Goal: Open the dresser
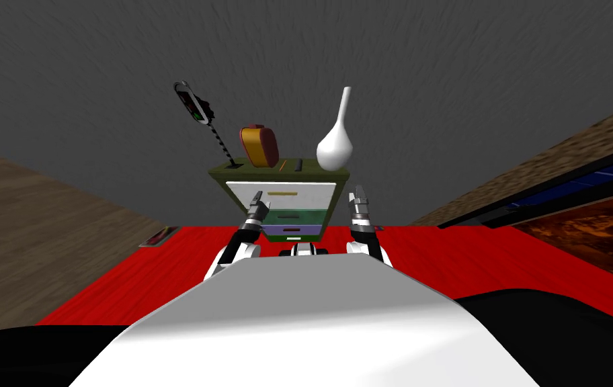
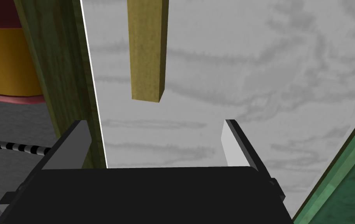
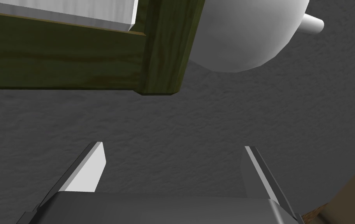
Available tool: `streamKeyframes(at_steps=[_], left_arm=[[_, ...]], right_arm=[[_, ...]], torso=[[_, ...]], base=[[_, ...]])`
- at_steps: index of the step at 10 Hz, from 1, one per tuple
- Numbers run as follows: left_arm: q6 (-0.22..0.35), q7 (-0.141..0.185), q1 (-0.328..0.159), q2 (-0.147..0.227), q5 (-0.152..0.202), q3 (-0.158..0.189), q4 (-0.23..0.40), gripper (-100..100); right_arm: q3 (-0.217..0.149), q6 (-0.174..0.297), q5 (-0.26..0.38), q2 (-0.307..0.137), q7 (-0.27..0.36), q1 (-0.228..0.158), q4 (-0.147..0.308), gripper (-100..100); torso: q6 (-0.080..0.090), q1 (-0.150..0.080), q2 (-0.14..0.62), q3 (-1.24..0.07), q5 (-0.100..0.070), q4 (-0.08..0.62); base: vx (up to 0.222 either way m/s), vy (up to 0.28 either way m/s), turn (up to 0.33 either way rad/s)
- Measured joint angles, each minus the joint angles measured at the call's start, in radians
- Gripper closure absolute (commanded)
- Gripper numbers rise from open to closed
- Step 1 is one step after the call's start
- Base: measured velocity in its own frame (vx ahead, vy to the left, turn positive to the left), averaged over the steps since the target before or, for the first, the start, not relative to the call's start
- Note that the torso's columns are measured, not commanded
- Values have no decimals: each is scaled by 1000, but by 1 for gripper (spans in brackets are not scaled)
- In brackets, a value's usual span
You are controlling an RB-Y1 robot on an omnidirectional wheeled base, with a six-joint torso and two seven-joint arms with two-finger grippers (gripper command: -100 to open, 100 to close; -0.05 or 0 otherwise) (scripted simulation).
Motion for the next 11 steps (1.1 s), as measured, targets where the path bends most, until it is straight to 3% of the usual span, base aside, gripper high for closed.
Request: streamKeyframes(at_steps=[4, 9, 11], left_arm=[[67, 1, 3, -31, -5, -10, -18, -100], [135, 3, 1, -155, -10, -19, -31, -100], [140, 3, 1, -175, -10, -19, -31, -100]], right_arm=[[0, 0, 0, 0, 0, 0, 0, 0], [0, 0, 0, 0, 0, 0, 0, 0], [0, 0, 0, 0, 0, 0, 0, 0]], torso=[[0, 0, 0, 0, 0, 0], [0, 1, 0, 0, 0, 0], [0, 1, 0, 0, 0, 0]], base=[[-9, -19, -20], [-6, -12, -8], [44, -1, -78]])
